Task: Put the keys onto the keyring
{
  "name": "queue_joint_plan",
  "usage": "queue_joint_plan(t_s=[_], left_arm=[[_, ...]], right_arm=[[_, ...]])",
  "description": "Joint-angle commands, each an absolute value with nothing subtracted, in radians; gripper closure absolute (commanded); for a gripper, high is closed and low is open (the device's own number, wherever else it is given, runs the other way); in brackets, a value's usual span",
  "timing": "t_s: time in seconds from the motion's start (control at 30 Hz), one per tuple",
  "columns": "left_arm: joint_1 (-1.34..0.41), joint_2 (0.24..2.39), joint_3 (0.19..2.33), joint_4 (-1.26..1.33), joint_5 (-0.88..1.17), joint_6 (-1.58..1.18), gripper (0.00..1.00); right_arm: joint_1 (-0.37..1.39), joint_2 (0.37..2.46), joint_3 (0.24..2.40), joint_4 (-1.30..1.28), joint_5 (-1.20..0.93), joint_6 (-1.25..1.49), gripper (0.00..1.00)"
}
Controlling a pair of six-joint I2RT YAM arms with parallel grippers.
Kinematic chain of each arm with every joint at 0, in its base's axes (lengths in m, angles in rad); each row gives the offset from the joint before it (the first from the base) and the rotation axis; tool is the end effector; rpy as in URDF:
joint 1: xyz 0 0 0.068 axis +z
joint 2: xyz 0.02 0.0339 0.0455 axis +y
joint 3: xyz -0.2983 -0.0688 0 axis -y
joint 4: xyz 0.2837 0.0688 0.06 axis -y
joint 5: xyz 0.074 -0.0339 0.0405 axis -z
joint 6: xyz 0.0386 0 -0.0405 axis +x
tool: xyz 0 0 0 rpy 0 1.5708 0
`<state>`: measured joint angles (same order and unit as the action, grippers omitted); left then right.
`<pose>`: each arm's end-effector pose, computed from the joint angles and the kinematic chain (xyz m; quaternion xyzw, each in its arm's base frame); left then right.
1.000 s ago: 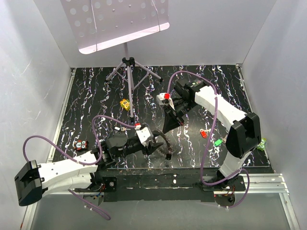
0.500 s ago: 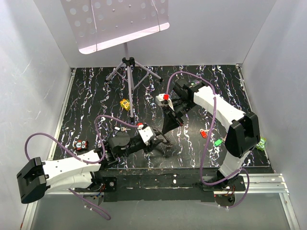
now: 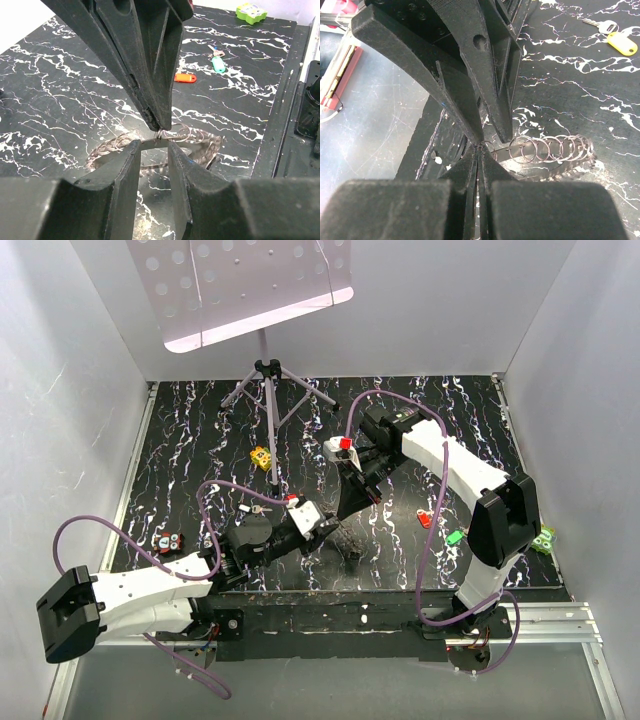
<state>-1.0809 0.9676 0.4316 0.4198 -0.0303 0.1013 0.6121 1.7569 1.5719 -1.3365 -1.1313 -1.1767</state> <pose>0.1126 -0.2087 0.2528 0.4079 0.6258 -0.3028 0.5919 0.2824 0.2409 0.3231 -0.6664 0.5180 0.5088 0.1692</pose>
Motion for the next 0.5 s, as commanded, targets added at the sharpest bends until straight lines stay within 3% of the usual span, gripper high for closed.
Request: queue_joint_plan(t_s=[0.0,0.33,0.47], left_arm=[[-1.075,0.959,0.451,0.448,-0.055,0.120,0.73],[-1.077,0.992,0.465,0.465,-0.022,0.123,0.79],[-1.077,1.003,0.472,0.469,-0.005,0.121,0.87]], right_arm=[[0.621,1.753,1.568,-1.592,-1.184,-1.192,0.99],[0.624,1.756,1.569,-1.592,-1.184,-1.190,0.99],[0.624,1.761,1.568,-1.592,-1.184,-1.190,0.99]])
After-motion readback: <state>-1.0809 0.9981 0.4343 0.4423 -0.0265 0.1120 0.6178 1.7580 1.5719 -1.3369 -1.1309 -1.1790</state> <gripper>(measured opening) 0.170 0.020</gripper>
